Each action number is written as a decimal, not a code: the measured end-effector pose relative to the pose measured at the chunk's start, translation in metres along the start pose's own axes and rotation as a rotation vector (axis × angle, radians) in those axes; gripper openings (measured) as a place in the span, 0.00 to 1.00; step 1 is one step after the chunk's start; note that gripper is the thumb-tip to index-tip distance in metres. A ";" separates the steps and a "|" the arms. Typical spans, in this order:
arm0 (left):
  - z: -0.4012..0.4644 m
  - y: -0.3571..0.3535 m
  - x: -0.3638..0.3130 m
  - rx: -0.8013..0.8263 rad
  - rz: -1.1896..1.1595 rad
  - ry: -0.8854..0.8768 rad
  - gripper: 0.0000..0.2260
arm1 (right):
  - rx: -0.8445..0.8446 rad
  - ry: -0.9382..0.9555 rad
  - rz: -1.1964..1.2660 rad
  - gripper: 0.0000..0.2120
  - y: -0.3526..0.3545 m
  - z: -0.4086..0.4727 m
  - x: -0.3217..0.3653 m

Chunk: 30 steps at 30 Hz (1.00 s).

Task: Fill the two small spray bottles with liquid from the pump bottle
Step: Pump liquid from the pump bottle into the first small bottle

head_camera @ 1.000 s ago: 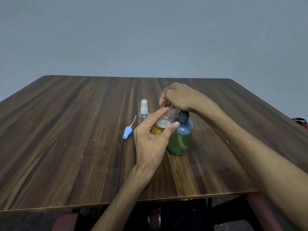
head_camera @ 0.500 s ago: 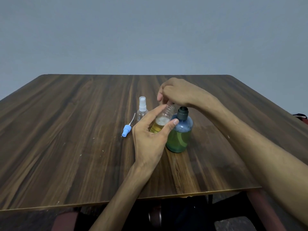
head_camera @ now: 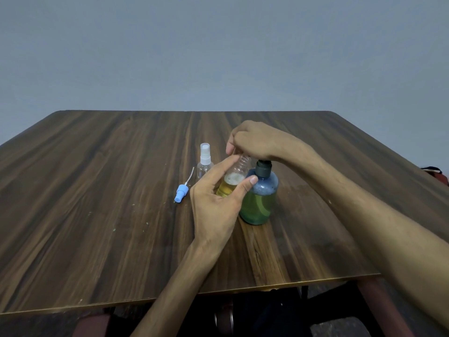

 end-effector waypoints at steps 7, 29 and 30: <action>0.000 0.000 0.001 0.004 -0.013 0.014 0.23 | 0.013 -0.015 0.018 0.17 -0.004 0.000 -0.001; 0.001 0.001 -0.003 -0.012 0.002 -0.004 0.23 | -0.031 -0.008 0.033 0.13 0.002 0.000 0.000; 0.002 0.000 -0.003 -0.013 0.001 -0.005 0.24 | -0.016 -0.019 0.029 0.13 0.000 0.000 -0.001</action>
Point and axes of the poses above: each hand's wrist, its own z-axis towards the middle knuckle, its own y-axis out of the back of the hand, x = y × z, the point moved 6 cm from there along z, towards the middle knuckle, and after that the axes turned 1 degree about -y, right-handed, at the moved point
